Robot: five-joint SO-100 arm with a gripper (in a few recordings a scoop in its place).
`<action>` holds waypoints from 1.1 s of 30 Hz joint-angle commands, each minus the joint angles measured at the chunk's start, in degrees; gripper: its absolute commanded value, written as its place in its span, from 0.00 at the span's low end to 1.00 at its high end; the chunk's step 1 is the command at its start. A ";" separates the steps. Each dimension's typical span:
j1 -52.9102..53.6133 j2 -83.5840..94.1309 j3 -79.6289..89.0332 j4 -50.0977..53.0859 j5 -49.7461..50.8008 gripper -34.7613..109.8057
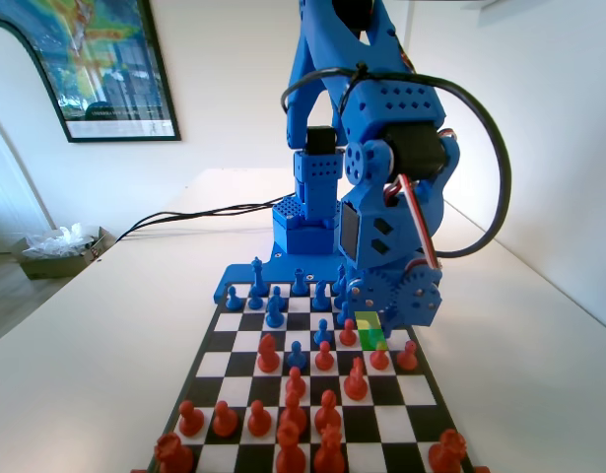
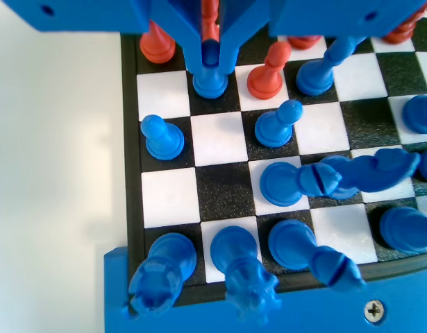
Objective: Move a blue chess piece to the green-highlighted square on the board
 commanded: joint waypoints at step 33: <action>-1.32 27.07 -1.41 16.61 -4.66 0.25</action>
